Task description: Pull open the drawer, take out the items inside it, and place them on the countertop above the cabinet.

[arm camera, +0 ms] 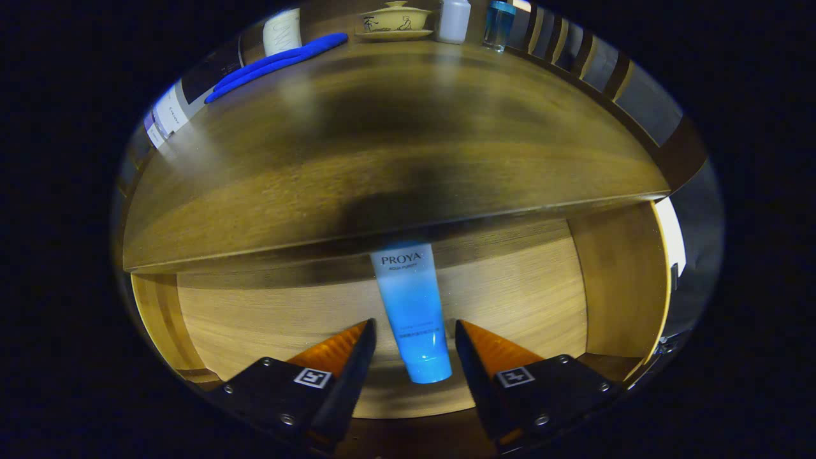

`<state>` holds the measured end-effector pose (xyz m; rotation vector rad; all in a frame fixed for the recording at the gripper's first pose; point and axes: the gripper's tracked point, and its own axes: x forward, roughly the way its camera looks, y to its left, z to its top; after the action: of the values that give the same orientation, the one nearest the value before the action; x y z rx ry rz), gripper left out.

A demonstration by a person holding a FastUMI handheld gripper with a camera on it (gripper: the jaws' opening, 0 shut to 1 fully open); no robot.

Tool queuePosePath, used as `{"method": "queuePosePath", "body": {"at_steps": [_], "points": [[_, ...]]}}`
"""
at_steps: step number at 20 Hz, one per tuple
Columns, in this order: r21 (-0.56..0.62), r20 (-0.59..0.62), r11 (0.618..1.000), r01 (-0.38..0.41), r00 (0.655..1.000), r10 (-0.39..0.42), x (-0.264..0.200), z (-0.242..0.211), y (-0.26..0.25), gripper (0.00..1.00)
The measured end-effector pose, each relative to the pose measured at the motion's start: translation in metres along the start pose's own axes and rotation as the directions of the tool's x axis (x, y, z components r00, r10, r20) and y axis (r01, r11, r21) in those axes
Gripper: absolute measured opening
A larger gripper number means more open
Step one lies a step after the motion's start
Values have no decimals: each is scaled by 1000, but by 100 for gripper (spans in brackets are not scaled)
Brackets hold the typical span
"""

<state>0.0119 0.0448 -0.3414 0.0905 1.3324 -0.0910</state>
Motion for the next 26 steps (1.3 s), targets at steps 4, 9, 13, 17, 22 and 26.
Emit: {"method": "queuePosePath", "body": {"at_steps": [4,9,13,17,22,26], "points": [[2,32,1000,-10,999,10,0,3,1,47],[20,56,1000,15,998,-16,-10,-5,2,37],[-14,91,998,54,994,-52,-33,-11,5,37],[-18,122,998,64,991,-61,-62,-28,14,37],[-49,214,998,37,976,-26,-89,-34,36,37],[-83,264,994,68,964,-44,-107,-40,39,37]]}}
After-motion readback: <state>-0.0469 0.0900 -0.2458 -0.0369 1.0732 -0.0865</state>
